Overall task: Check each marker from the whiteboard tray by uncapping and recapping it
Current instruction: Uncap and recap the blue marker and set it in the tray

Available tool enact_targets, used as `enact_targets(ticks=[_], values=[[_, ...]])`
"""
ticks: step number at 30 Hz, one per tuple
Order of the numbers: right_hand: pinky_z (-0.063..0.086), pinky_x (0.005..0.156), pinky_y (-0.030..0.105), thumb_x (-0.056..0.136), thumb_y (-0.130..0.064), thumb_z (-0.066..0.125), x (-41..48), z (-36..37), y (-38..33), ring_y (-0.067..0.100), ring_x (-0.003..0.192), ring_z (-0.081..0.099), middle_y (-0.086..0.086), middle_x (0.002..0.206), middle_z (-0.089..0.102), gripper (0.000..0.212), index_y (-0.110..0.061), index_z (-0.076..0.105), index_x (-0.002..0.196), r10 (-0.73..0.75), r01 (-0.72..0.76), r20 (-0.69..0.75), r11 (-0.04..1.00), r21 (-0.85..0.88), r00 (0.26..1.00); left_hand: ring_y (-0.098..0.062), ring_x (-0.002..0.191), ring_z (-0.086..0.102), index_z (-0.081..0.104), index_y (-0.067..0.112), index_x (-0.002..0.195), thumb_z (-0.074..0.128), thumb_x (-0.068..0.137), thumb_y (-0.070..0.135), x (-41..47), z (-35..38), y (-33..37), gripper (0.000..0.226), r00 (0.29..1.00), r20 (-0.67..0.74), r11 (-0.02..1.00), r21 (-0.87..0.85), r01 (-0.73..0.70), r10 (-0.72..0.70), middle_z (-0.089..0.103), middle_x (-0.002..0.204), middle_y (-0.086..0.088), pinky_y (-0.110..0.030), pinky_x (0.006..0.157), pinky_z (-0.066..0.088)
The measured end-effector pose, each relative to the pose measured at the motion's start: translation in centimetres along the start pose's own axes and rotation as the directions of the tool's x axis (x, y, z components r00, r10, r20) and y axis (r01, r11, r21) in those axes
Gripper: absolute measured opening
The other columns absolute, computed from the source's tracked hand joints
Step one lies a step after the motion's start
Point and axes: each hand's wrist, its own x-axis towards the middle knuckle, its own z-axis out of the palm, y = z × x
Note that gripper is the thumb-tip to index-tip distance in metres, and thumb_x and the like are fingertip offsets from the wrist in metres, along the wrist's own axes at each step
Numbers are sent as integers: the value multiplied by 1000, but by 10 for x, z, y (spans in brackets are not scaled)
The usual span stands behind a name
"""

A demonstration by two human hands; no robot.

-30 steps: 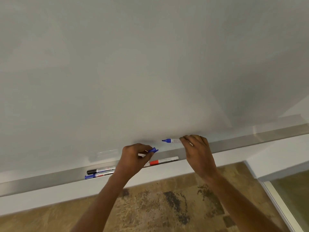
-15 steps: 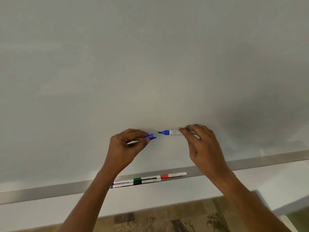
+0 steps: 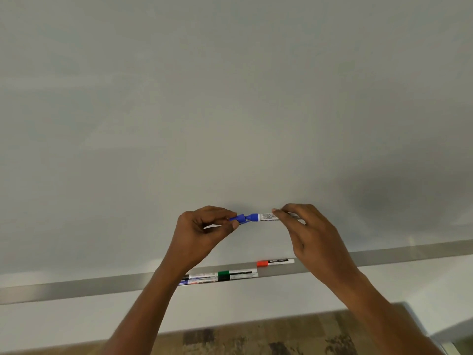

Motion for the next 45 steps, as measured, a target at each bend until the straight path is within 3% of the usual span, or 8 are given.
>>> enact_targets(ticks=[7, 11, 14, 27, 33, 38, 42, 45], values=[[57, 88, 34, 87, 3, 64, -1, -2, -7, 22, 110, 59, 6, 118, 64, 44, -13, 64, 128, -35, 31, 39, 994, 107, 999, -20, 92, 78, 83, 25, 97, 87, 76, 25, -11, 6, 1, 22, 989, -27, 969, -205, 139, -148, 82, 91, -2, -34, 93, 59], [53, 91, 30, 98, -17, 57, 0, 0, -12, 16, 111, 55, 2, 119, 61, 35, -12, 58, 133, -12, -1, 51, 971, 239, 999, -27, 88, 78, 82, 8, 99, 88, 68, 21, -16, 13, 1, 35, 943, 0, 738, -624, 259, -332, 80, 95, -17, -29, 84, 62], [54, 85, 34, 98, -17, 57, -1, 5, -14, 17, 102, 58, 1, 112, 64, 32, -10, 60, 129, -16, 2, 55, 970, 245, 998, -23, 86, 79, 82, 4, 97, 85, 68, 17, -19, 18, -1, 31, 911, 64, 605, -728, 322, -408, 80, 97, -16, -23, 78, 62], [42, 77, 24, 95, -11, 57, -1, 17, -14, 19, 85, 53, 6, 99, 63, 25, -4, 65, 118, -53, 44, 42, 981, 190, 998, -24, 77, 79, 82, 3, 93, 85, 68, 18, -16, 24, -13, 29, 893, 122, 560, -740, 373, -433, 80, 89, -18, -24, 69, 63], [52, 81, 37, 96, -11, 58, 3, 30, 8, 22, 93, 55, 6, 105, 63, 28, -6, 63, 123, -7, -18, 124, 981, 195, 992, -27, 82, 79, 80, 2, 96, 85, 70, 14, -5, 42, -28, 29, 884, 90, 565, -738, 368, -458, 79, 96, -21, -26, 73, 63], [52, 88, 28, 95, -11, 60, -10, 48, 36, 18, 103, 57, 2, 114, 61, 30, -10, 63, 125, 31, -62, 175, 983, 172, 984, -29, 87, 78, 79, 2, 99, 81, 73, 10, -7, 57, -53, 27, 849, 88, 526, -750, 401, -521, 77, 103, -24, -28, 78, 64], [56, 84, 22, 96, -10, 61, -33, 74, 61, 15, 99, 62, 3, 114, 60, 26, -11, 66, 121, 78, -130, 268, 975, 182, 960, -34, 95, 77, 81, 4, 99, 82, 79, 10, -10, 77, -86, 21, 812, 84, 621, -600, 504, -578, 79, 101, -22, -33, 84, 64], [57, 89, 28, 97, -10, 59, -52, 97, 80, 20, 102, 64, 7, 116, 63, 28, -8, 65, 124, 137, -201, 325, 965, 171, 936, -31, 93, 77, 81, 13, 103, 83, 82, 14, -12, 93, -117, 21, 836, 42, 800, -268, 537, -547, 81, 93, -10, -39, 90, 62]])
